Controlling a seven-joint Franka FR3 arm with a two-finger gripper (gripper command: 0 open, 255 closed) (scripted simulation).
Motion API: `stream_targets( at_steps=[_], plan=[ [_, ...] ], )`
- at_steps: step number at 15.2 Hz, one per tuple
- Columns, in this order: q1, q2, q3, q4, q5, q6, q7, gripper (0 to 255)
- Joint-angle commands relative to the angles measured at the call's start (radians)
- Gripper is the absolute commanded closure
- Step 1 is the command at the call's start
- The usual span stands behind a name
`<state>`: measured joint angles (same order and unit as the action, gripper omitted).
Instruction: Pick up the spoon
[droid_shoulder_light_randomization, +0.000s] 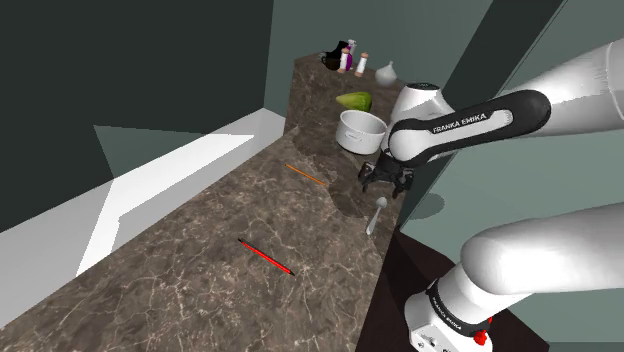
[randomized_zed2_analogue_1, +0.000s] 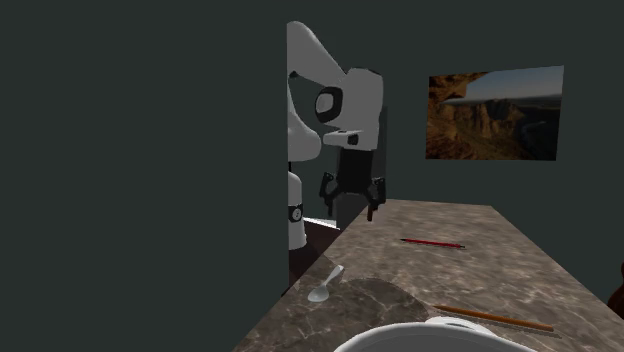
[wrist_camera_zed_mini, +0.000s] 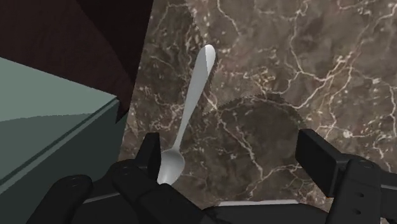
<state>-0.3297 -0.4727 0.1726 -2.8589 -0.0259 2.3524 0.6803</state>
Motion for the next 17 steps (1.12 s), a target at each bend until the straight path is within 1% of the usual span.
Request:
stream_targets(
  at_steps=[1, 4, 6, 7, 10, 14, 15, 16, 17],
  plan=[
    [-0.054, 0.070, 0.033, -0.020, -0.044, 0.097, 0.102, 0],
    [-0.161, 0.182, 0.084, -0.034, -0.152, 0.225, 0.271, 0],
    [-0.251, 0.263, 0.121, -0.034, -0.267, 0.301, 0.414, 0],
    [-0.287, 0.295, 0.135, -0.031, -0.323, 0.326, 0.478, 0],
    [-0.323, 0.359, 0.149, -0.025, -0.411, 0.374, 0.548, 0],
    [-0.367, 0.451, 0.155, -0.006, -0.570, 0.426, 0.673, 0],
    [-0.371, 0.465, 0.153, -0.002, -0.597, 0.432, 0.694, 0],
    [-0.370, 0.465, 0.152, -0.002, -0.597, 0.432, 0.694, 0],
    [-0.369, 0.468, 0.152, 0.002, -0.598, 0.431, 0.696, 255]
  ],
)
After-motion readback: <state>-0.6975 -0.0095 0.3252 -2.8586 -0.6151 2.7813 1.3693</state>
